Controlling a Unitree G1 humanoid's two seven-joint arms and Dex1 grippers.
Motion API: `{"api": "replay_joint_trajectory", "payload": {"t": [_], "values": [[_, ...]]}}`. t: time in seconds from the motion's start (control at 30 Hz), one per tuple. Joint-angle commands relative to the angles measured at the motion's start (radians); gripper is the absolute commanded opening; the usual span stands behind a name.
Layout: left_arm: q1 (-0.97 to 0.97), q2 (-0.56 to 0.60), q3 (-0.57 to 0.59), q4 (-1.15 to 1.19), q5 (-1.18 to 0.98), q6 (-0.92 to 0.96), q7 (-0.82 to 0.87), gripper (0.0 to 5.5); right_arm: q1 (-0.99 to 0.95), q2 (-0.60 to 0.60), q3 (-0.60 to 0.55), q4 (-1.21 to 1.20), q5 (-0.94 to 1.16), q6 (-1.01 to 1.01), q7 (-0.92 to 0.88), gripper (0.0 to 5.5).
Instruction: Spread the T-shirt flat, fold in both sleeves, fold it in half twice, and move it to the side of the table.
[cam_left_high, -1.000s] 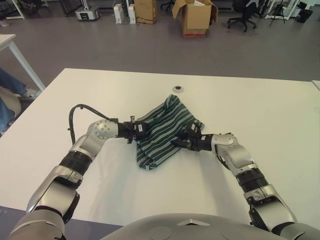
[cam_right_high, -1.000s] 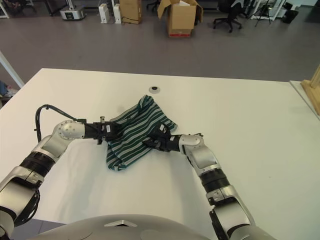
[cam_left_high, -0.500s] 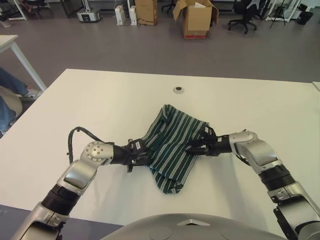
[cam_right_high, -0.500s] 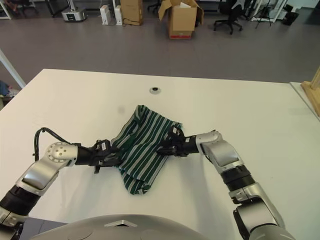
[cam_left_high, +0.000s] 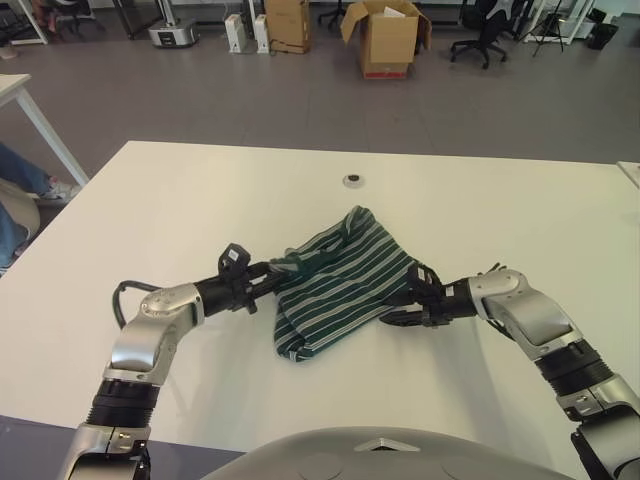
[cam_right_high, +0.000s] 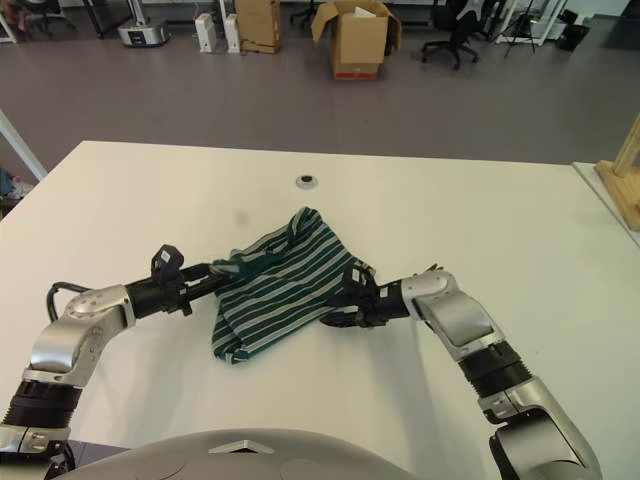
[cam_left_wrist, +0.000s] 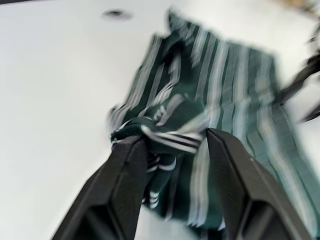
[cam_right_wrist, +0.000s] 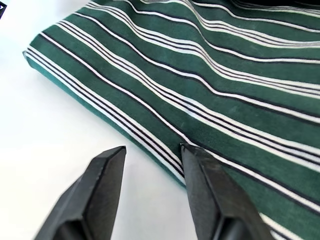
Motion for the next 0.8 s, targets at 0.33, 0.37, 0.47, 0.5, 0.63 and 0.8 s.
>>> {"api": "replay_joint_trajectory", "payload": {"t": [0.33, 0.37, 0.47, 0.5, 0.63, 0.8], "values": [[-0.385, 0.005, -0.291, 0.435, 0.354, -0.571, -0.256, 2.04, -0.134, 0.021, -0.125, 0.112, 0.025, -0.04, -0.032, 2.02], [-0.387, 0.001, -0.325, 0.49, 0.397, -0.654, -0.272, 2.04, -0.142, 0.03, -0.142, 0.119, 0.035, -0.031, -0.04, 2.02], [-0.457, -0.002, -0.427, 0.775, 0.634, -0.925, -0.145, 2.04, -0.131, 0.027, -0.154, 0.131, 0.033, -0.026, -0.031, 2.02], [-0.48, -0.01, -0.438, 0.858, 0.685, -0.976, -0.088, 2.04, -0.127, 0.027, -0.158, 0.133, 0.037, -0.027, -0.031, 2.02], [-0.547, -0.072, -0.387, 1.048, 0.719, -1.095, 0.116, 2.04, -0.118, 0.087, -0.122, 0.2, -0.05, -0.081, -0.152, 2.02], [-0.535, -0.122, -0.331, 1.047, 0.614, -1.124, 0.015, 2.04, -0.159, 0.282, -0.209, 0.566, -0.093, -0.111, -0.442, 2.02]]}}
